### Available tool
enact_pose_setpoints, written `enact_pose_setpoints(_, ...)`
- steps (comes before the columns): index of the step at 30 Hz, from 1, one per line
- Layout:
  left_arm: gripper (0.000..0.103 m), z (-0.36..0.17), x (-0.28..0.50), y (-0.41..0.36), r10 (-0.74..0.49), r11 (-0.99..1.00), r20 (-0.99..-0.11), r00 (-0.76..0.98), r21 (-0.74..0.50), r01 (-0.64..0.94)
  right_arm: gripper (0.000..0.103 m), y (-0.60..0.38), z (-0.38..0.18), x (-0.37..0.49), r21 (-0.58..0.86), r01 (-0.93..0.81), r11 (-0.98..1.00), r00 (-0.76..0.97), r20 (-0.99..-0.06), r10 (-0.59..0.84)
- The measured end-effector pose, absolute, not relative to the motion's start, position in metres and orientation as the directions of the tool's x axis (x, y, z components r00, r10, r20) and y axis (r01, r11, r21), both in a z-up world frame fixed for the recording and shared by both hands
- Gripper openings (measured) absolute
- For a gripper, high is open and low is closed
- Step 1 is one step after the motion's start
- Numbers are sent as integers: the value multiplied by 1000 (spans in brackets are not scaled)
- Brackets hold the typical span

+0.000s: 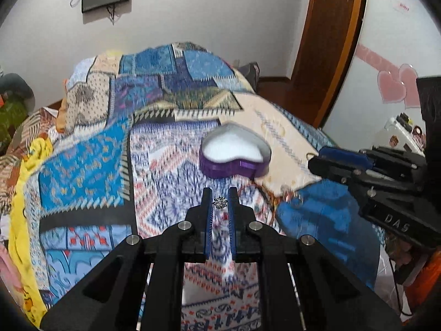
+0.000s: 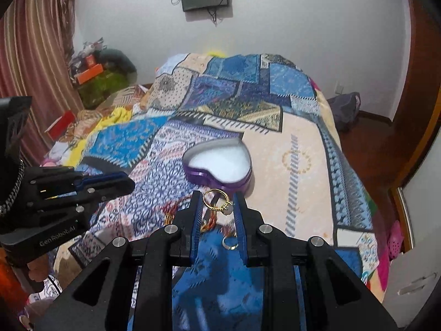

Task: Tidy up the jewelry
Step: 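Grasp a small silver earring with the left tool while the right tool grasps a gold ring, then lower the earring into the tin with the left tool while the right tool drops the ring in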

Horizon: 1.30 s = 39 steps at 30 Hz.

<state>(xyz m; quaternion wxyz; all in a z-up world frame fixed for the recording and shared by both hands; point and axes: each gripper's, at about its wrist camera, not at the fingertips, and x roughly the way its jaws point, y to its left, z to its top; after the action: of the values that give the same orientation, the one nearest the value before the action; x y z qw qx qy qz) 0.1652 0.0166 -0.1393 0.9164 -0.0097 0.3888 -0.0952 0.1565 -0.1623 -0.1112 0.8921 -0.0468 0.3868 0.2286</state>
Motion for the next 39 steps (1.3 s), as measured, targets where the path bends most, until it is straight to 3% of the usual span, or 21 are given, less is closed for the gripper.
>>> enact_pose_setpoints(22, 9, -121, 227, 23, -190, 982, -634, 750, -105, 160, 20, -159, -106, 210, 79, -445, 892, 630, -680, 375)
enact_pose_setpoints(30, 9, -134, 250, 21, -230, 973, -657, 717, -132, 191, 20, -145, -125, 227, 26, -477, 879, 606, -714, 350)
enact_pose_setpoints(39, 9, -161, 274, 19, -284, 958, -710, 644, -179, 225, 20, -139, -149, 245, 65, -510, 857, 514, -777, 364)
